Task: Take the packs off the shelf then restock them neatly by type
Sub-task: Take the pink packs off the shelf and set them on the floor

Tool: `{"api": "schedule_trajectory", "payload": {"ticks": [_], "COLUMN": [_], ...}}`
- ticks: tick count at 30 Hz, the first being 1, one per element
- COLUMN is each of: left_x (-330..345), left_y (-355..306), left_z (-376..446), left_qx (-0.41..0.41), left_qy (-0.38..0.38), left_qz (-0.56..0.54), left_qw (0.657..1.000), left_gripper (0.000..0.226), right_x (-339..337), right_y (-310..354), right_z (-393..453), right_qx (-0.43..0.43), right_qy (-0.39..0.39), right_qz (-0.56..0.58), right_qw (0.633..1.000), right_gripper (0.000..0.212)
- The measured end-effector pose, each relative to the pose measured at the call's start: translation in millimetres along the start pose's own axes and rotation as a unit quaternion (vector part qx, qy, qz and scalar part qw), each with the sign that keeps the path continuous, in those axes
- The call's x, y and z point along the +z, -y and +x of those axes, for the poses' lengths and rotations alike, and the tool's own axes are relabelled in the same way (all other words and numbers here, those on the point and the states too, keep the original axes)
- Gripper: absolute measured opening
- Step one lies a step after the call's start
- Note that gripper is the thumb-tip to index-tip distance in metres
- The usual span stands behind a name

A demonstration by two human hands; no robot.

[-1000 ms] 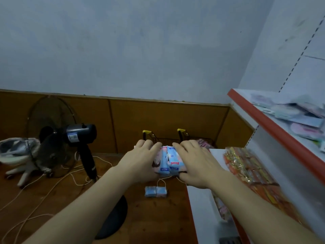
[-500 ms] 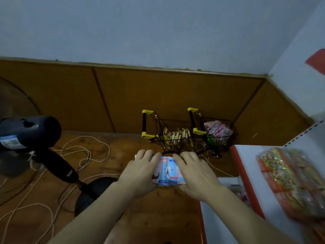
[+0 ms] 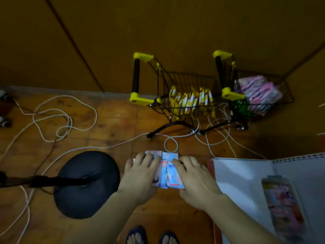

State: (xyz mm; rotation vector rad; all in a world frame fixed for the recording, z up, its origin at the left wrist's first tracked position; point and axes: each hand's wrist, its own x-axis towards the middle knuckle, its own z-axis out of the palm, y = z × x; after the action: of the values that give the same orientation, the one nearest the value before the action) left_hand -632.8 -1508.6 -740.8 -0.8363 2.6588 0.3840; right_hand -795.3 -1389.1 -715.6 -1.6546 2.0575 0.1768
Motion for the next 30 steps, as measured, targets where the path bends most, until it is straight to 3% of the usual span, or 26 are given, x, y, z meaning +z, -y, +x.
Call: {"api": "schedule_trajectory", "payload": {"ticks": [9, 16, 23, 30], "left_x": [190.1, 309.6, 370.8, 395.1], "left_y": [36.6, 56.7, 60.7, 64.0], "left_z": [86.2, 136.0, 174.8, 184.8], "left_qx": [-0.034, -0.022, -0.043, -0.060], "left_qy": [0.030, 0.051, 0.062, 0.053], "left_qz": [0.016, 0.017, -0.022, -0.044], "left_qw": [0.999, 0.998, 0.997, 0.996], "left_gripper": [0.092, 0.087, 0.082, 0.082], "right_x": [180.6, 296.2, 361.8, 381.7], "right_y": [-35.4, -54.5, -71.9, -82.6], "right_z": [109.5, 169.2, 205.4, 221.0], "right_qx": [0.032, 0.049, 0.071, 0.072], "right_qy": [0.024, -0.015, -0.034, -0.067], "right_qz": [0.015, -0.048, -0.061, -0.103], "right_qw": [0.999, 0.998, 0.995, 0.990], "right_gripper": [0.081, 0.071, 0.072, 0.071]}}
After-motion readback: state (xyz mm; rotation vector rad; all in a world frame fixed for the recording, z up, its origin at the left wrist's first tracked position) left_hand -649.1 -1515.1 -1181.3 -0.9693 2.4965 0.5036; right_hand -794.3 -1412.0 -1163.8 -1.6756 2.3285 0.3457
